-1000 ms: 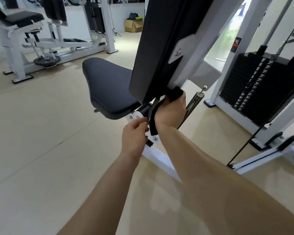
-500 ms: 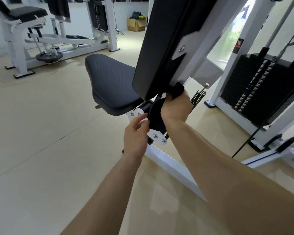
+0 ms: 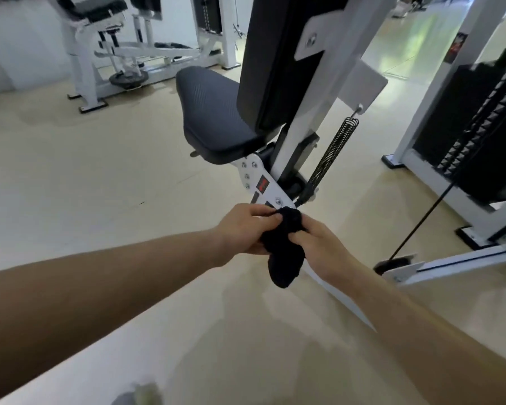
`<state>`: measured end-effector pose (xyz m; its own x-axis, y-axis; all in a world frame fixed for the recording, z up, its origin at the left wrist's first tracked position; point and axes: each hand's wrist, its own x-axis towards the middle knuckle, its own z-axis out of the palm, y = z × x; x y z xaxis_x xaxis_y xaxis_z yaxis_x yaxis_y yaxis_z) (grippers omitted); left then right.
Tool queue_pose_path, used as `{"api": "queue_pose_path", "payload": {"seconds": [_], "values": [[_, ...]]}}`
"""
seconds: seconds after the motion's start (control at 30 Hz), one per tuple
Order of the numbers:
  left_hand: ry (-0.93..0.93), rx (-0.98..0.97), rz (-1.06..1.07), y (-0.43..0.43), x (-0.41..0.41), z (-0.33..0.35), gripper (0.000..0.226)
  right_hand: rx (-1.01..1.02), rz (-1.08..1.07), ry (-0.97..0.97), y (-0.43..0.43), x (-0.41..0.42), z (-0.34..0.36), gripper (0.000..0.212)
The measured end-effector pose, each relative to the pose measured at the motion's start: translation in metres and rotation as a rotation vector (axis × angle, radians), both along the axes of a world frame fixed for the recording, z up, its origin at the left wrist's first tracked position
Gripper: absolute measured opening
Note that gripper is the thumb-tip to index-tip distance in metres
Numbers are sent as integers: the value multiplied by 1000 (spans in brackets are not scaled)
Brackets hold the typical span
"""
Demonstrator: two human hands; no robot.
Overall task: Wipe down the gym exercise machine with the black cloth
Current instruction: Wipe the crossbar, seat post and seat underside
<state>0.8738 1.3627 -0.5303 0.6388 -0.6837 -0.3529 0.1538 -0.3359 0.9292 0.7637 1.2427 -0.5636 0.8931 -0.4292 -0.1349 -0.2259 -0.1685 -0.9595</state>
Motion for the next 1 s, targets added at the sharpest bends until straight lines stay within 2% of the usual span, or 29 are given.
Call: {"api": "queue_pose_path", "payload": {"seconds": [0.1,0.23,0.37,0.4,0.5,0.6,0.7,0.8,0.9,1.0], "values": [[-20,-18,-34,-4,26,-13,19,25,-69,-38,-2,13,-16,45],[-1,-81,97,-11,80,-63,33,-230,-253,-17,9,76,-55,29],[-8,-153,54,-16,143,-104,31,-140,-479,-93,17,138,-98,26],[-29,-171,15,-18,155,-112,26,-135,-552,-118,18,150,-107,27],[-111,-243,-51,-25,180,-129,13,-287,-693,-189,20,184,-120,17],[-341,-306,56,-35,199,-148,8,-430,-782,-210,20,205,-127,15],[-477,-370,224,-45,205,-157,11,-661,-785,-317,18,219,-133,34],[-549,-493,242,-61,204,-155,23,-988,-651,-450,7,230,-135,39],[-660,-518,294,-82,213,-159,31,-1322,-523,-387,-18,238,-141,37],[-706,-426,359,-92,223,-161,17,-1646,-458,-290,-47,227,-142,36]]}}
